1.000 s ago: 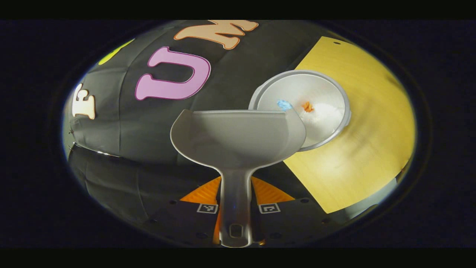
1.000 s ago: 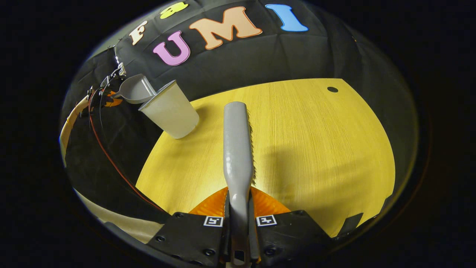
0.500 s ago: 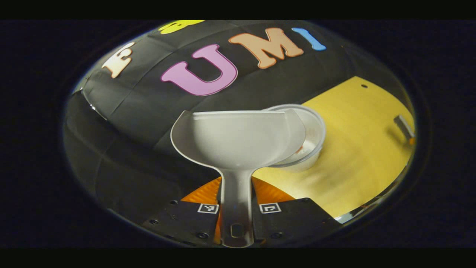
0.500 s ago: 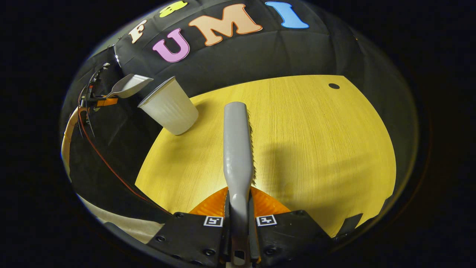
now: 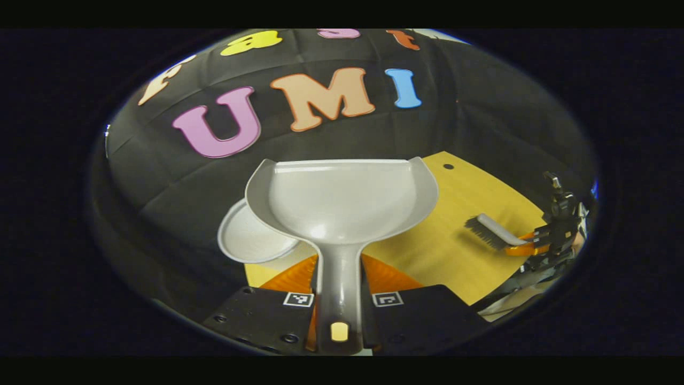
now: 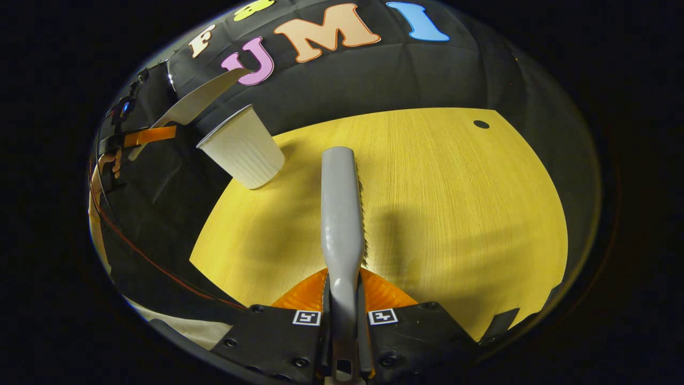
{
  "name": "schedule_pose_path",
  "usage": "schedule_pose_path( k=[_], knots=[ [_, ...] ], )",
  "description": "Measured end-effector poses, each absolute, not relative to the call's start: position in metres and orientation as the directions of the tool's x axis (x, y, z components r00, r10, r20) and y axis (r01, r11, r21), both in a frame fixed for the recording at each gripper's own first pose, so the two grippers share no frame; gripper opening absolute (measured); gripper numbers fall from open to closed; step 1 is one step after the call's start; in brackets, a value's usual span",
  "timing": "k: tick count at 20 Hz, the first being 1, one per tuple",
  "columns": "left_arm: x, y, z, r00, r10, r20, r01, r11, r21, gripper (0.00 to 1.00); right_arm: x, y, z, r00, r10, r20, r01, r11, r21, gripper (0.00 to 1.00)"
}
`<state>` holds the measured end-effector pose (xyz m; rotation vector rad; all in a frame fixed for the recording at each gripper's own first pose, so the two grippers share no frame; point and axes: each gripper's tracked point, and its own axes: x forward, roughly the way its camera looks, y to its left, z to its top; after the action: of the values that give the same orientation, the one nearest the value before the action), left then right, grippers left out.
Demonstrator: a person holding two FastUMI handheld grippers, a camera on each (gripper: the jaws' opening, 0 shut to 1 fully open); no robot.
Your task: Pick up the small broom and dustpan from the desktop, sweep the trash into the dustpan with the broom, and then empty the trash into the garbage bin.
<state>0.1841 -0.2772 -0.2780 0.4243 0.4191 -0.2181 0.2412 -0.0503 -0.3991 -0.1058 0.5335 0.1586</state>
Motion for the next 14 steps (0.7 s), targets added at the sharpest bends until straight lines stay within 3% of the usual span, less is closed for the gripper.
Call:
schedule_pose_path(
  k=[6,12,14],
  knots=[
    [0.162,-0.347,-0.385,0.844,-0.191,-0.502,0.346,0.908,0.235,0.26,0.247,-0.056,-0.422,0.846,0.044,-0.531,-0.106,0.991,-0.086,0.17],
    [0.15,-0.326,-0.483,0.845,-0.039,-0.533,0.169,0.966,0.197,0.26,0.243,-0.052,-0.413,0.824,-0.025,-0.566,-0.037,0.994,-0.098,0.17],
    [0.134,-0.334,-0.518,0.811,-0.046,-0.583,0.174,0.971,0.166,0.26,0.242,-0.048,-0.411,0.821,-0.041,-0.57,-0.02,0.995,-0.1,0.17]
  ],
)
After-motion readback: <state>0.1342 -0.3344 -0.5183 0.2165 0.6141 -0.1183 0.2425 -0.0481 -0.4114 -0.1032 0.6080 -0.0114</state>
